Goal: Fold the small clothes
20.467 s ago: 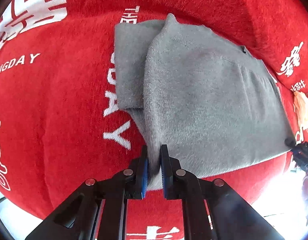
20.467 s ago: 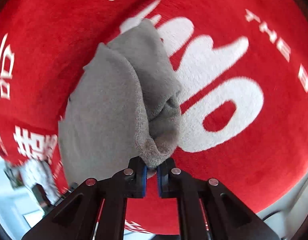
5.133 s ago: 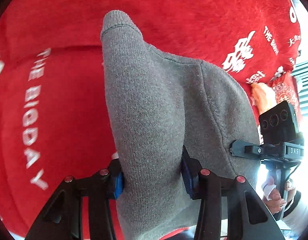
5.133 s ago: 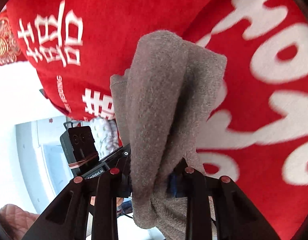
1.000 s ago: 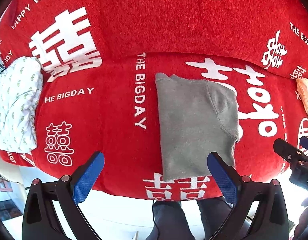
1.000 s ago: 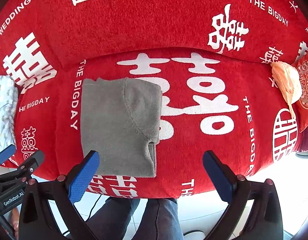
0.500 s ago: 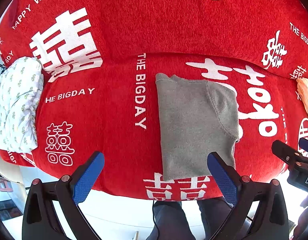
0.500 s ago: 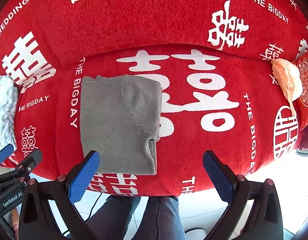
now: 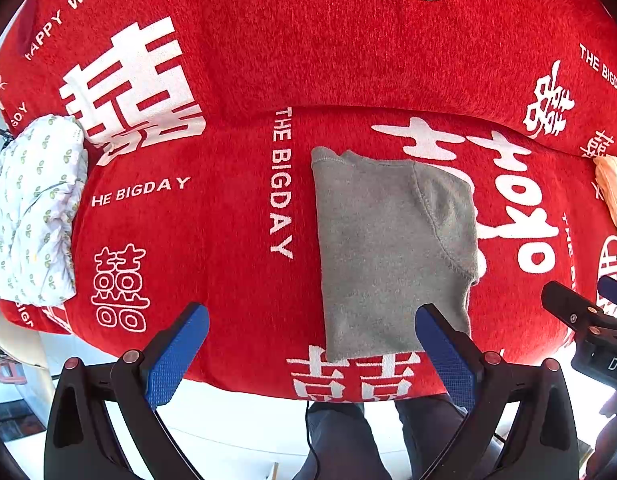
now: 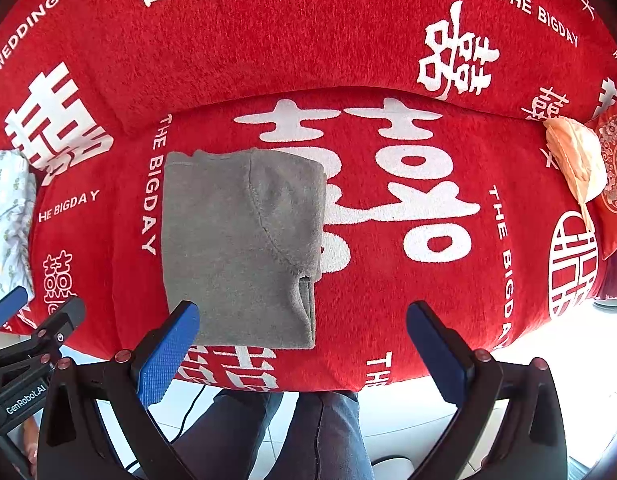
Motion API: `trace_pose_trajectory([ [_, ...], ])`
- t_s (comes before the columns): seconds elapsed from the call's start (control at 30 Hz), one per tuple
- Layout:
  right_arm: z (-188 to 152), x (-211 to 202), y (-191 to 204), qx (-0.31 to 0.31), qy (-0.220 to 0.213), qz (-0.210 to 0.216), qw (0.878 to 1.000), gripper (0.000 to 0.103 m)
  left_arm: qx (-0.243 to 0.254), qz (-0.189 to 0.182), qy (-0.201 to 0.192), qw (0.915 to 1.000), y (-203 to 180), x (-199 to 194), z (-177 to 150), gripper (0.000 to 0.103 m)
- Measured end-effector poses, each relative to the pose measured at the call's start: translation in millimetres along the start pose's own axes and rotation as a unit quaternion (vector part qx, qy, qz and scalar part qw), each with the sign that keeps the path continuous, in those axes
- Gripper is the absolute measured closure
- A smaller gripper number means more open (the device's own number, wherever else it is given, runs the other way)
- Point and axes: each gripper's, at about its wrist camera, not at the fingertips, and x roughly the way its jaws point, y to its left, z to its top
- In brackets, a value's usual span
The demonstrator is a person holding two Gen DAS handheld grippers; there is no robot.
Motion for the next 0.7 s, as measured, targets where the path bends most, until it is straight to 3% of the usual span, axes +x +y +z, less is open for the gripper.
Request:
trace_pose_trajectory([
  [0.7, -0.4, 0.1, 0.3, 0.001, 0.0, 0.0, 1.0, 0.0, -0.001, 0.002, -0.001, 1.0, -0.6, -1.6, 0.8, 0.0],
])
